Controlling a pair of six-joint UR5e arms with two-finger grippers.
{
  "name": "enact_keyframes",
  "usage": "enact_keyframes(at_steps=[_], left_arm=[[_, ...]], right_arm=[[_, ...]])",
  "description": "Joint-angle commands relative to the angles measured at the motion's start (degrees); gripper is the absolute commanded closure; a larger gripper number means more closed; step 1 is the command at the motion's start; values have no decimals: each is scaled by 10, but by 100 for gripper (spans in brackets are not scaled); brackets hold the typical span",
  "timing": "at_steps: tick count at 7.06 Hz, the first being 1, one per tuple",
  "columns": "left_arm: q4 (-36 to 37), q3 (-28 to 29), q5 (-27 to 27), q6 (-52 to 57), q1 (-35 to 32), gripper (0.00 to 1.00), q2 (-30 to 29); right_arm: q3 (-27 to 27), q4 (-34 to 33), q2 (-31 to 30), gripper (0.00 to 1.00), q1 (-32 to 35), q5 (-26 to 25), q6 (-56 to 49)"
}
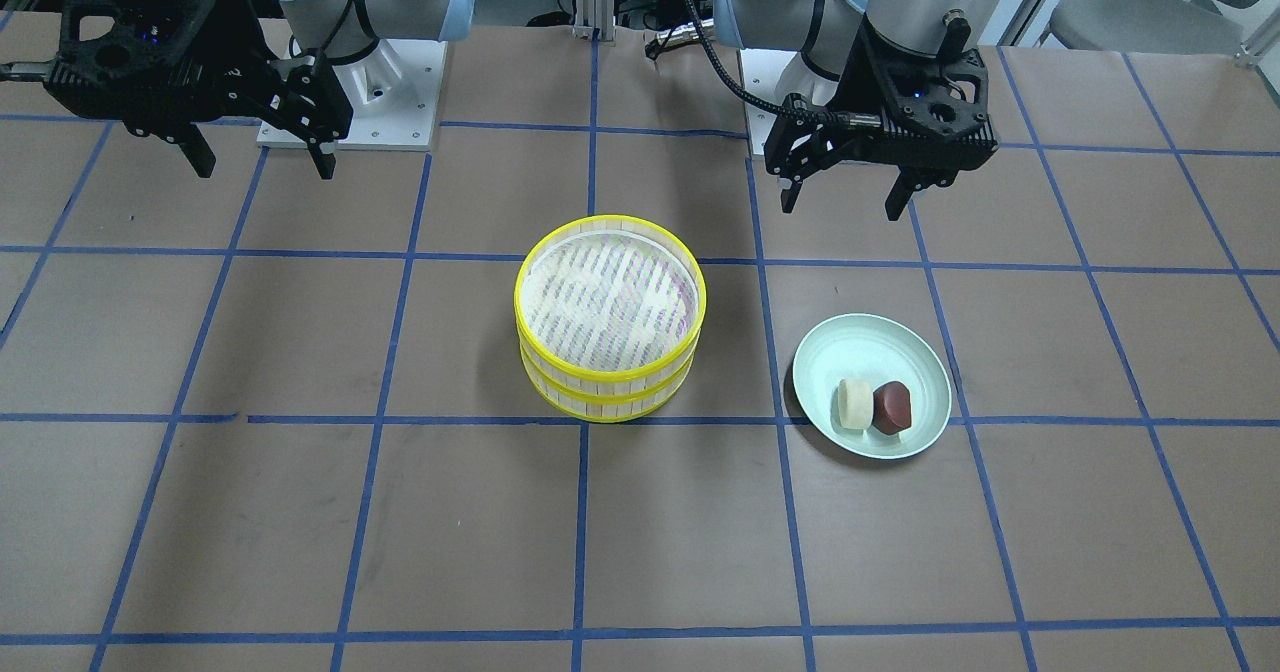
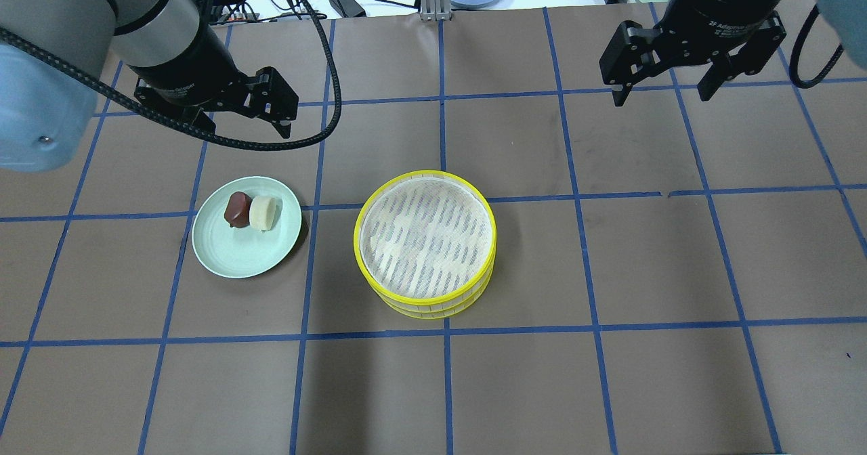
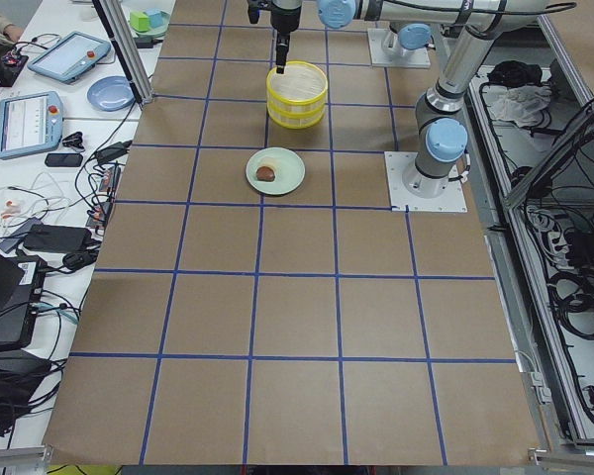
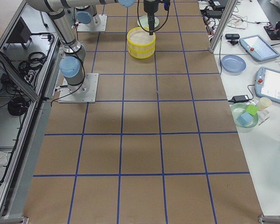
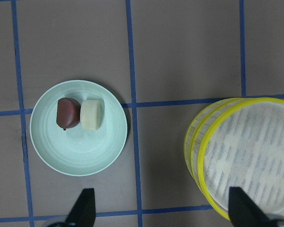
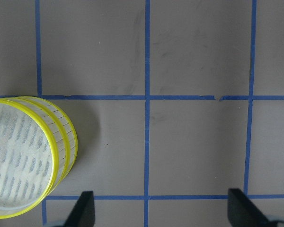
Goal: Place buns in different layers of steamer
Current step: 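Lower left gripper to the white bun while right gripper lowers to steamer rim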
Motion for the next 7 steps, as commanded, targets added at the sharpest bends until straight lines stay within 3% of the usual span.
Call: enact_keyframes(at_steps=[1, 3, 4, 5, 6, 7], left_arm=[[0, -2, -1, 3, 0, 0, -2], [4, -23, 20, 65, 17, 0, -32], [44, -55, 58, 69, 28, 0, -66], [92, -83, 57, 72, 31, 1, -102], [161, -105, 59, 73, 32, 1, -155], [179, -108, 55, 69, 32, 2, -193]], right_arm=[[0, 1, 0, 0, 0, 0, 1], [2, 1, 3, 0, 2, 0, 9], [2, 0, 18, 0, 11, 5, 24], [3, -2, 56, 0, 44, 31, 76], [15, -87, 109, 0, 113, 50, 164], [50, -154, 152, 0, 163, 43, 183]])
